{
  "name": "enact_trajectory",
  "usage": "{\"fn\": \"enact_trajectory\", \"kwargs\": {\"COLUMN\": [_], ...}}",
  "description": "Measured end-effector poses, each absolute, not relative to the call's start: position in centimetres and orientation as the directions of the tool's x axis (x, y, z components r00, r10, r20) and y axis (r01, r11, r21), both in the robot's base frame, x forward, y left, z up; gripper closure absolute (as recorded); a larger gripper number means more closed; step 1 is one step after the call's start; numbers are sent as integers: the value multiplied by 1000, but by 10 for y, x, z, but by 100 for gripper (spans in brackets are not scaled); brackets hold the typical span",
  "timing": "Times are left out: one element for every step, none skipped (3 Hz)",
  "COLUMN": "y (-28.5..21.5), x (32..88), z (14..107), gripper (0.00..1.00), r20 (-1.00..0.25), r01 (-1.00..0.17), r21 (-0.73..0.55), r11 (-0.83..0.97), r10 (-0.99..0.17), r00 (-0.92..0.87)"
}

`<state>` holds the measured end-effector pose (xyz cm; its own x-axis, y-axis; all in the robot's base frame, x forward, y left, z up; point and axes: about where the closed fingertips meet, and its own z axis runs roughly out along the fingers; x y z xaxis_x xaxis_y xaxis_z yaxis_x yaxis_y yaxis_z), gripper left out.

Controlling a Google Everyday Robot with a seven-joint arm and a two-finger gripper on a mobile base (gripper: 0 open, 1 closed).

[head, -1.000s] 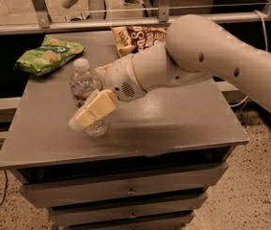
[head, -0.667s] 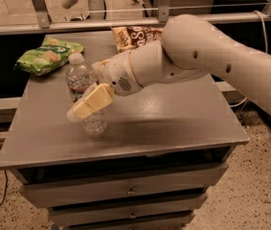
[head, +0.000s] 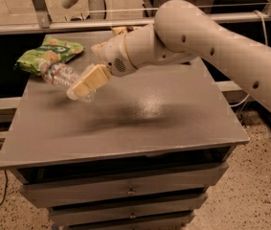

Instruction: Knock water bottle over

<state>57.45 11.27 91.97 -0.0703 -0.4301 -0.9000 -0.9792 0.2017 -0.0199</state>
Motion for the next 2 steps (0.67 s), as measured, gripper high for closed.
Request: {"fn": "enact_trajectory", "kwargs": {"y": [106,88], "x": [599,613], "z": [924,925], "gripper": [0,0], "r20": [-896,-885], "r01": [-973,-964], "r21": [-55,-80], "r11": [225,253], "r10": [-441,-463], "r00": [-51,-48]}}
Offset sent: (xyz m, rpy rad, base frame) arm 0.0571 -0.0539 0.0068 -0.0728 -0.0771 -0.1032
